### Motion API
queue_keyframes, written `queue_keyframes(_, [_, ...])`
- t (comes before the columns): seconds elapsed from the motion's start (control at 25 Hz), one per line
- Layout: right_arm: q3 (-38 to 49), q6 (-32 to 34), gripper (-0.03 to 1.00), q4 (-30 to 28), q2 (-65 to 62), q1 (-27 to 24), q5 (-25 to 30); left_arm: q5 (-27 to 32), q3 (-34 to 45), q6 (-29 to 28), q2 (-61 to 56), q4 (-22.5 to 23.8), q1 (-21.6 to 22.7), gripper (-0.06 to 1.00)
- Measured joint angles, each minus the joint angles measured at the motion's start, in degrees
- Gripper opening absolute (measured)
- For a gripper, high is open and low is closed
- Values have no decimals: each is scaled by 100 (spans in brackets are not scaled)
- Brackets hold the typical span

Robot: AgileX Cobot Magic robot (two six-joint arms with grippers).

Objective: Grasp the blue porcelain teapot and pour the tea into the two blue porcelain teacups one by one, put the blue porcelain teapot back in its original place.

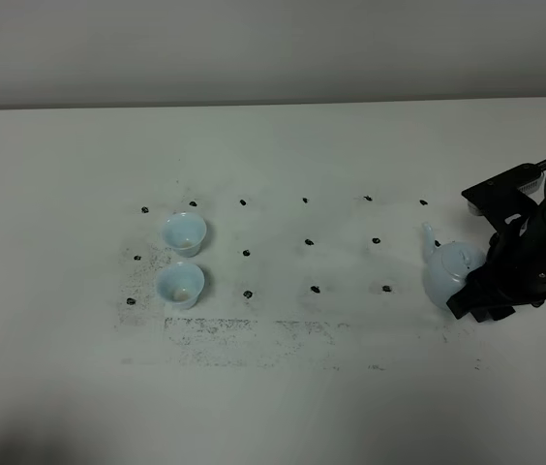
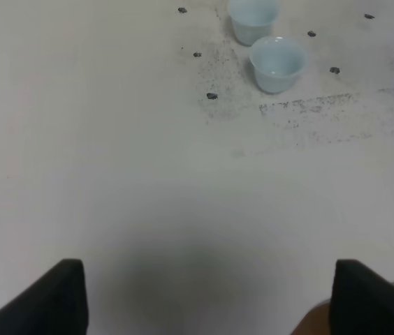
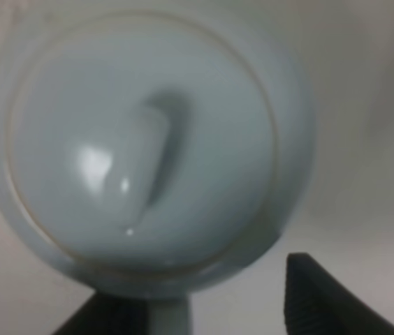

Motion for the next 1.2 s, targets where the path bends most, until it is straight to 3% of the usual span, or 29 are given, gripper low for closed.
queue_keyframes(0.8, [0,17,28,149,0,0,16,0,0,0,0,0,0,68])
queue_keyframes(1.2, [0,17,4,321,0,4,1,0,0,0,0,0,0,68])
